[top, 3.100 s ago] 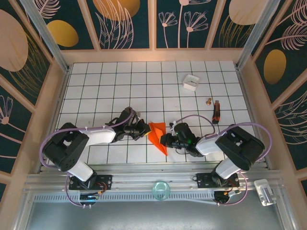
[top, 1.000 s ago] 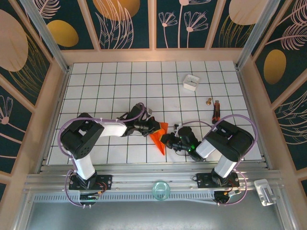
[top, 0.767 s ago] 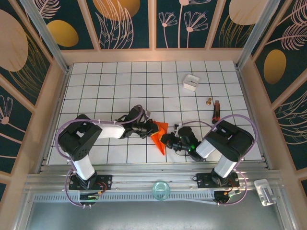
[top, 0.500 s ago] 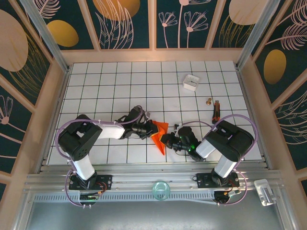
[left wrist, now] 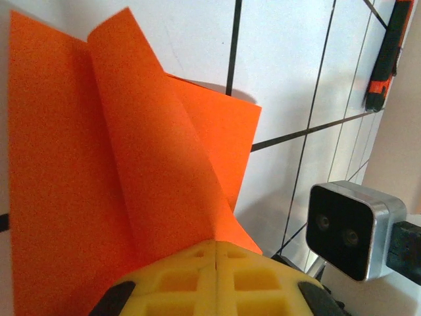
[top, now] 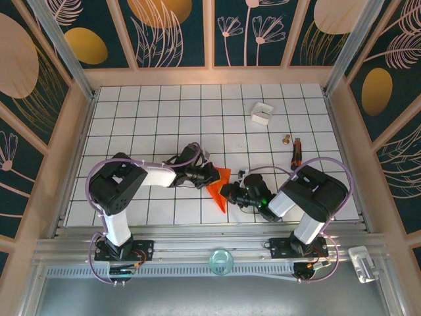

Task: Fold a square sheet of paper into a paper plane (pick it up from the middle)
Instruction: Perform the fourth fold on the wing at the bottom-center of the table.

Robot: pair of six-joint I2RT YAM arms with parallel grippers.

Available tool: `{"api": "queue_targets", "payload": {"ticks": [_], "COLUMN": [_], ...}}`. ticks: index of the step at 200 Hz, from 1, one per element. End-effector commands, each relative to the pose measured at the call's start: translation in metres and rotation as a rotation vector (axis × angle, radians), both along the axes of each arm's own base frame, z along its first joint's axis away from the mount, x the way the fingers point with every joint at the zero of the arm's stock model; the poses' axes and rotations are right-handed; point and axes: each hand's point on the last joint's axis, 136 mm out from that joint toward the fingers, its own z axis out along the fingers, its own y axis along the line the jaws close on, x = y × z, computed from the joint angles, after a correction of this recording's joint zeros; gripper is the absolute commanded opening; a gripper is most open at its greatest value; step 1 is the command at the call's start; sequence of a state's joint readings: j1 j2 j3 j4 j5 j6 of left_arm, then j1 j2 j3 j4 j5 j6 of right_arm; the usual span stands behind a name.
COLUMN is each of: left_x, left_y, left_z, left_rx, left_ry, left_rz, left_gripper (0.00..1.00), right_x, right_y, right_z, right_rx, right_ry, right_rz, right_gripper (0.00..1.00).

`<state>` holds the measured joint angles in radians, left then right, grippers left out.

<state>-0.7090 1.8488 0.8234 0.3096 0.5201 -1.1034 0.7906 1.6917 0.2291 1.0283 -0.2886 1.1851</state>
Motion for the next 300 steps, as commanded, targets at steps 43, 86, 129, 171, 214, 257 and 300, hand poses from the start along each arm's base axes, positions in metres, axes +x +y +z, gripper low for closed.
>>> {"api": "queue_targets", "payload": {"ticks": [43,86,129,171,214,257,300], "left_x": [-0.001,-0.002,-0.002,-0.002,-0.003,-0.002,-0.003], "left_y": [-0.002,0.005,0.010,0.012,0.014,0.013,0.014], "left_z": [-0.011,-0.021,-0.027,-0.034,-0.040,-0.041,-0.043], "left_rx": [0.023,0.060,0.074,0.092,0.100,0.103,0.106], "left_ry": [0.009,0.016,0.018,0.026,0.032,0.032,0.032], "left_rz": [-0.032,-0.032,-0.023,-0.024,-0.028,-0.033,-0.033], "left_gripper": [0.06,0.06,0.05,0.05,0.05,0.04,0.04], "right_x": [-0.030,-0.028,-0.025,-0.023,-0.023,-0.021,-0.021], "right_y": [-0.045,-0.044,-0.042,-0.041,-0.040,-0.038,-0.038], "right_z": [-0.068,-0.062,-0.056,-0.050,-0.046,-0.041,-0.033], "right_rx": [-0.263,-0.264,-0.268,-0.281,-0.290,-0.293,-0.297], "right_ry": [0.197,0.171,0.148,0.123,0.112,0.095,0.077], "right_rz": [-0.031,-0.028,-0.017,-0.006,-0.002,0.007,0.015], "right_gripper": [0.03,0.05,0.06,0.07,0.10,0.11,0.14]}}
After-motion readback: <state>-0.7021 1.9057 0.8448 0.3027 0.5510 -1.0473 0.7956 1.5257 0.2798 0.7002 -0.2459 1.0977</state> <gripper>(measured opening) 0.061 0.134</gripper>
